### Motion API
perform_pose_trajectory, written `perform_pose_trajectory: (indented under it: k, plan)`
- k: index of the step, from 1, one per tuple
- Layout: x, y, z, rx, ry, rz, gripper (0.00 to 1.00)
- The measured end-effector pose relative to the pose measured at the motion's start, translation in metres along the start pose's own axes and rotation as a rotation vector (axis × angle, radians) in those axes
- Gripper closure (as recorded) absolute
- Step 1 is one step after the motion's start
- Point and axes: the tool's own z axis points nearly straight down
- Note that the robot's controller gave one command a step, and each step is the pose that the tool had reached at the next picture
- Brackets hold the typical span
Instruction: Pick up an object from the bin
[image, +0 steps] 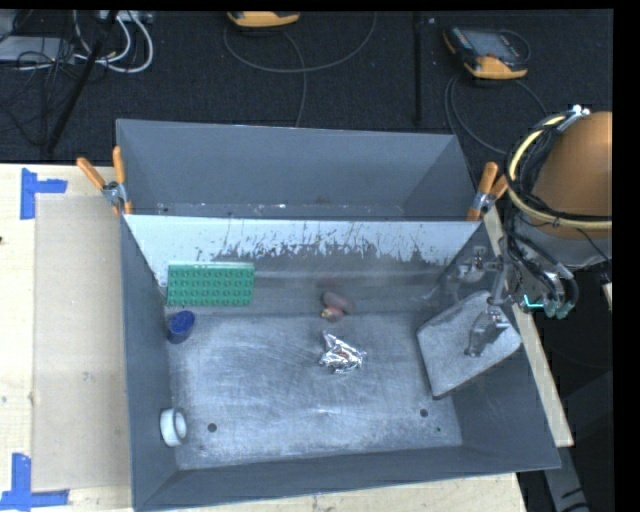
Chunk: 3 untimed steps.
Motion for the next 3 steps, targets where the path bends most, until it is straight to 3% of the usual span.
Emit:
perform_pose_trajectory:
  k: [1,2,3]
  plan:
    - [-0.033,0.066,0.066,-0.004,-0.003,0.061,0.00]
    - [0.003,0.110,0.146,0.002,-0.011,-0.077,0.00]
    - [0.041,0.082,0.145,0.004,-0.016,-0.402,0.00]
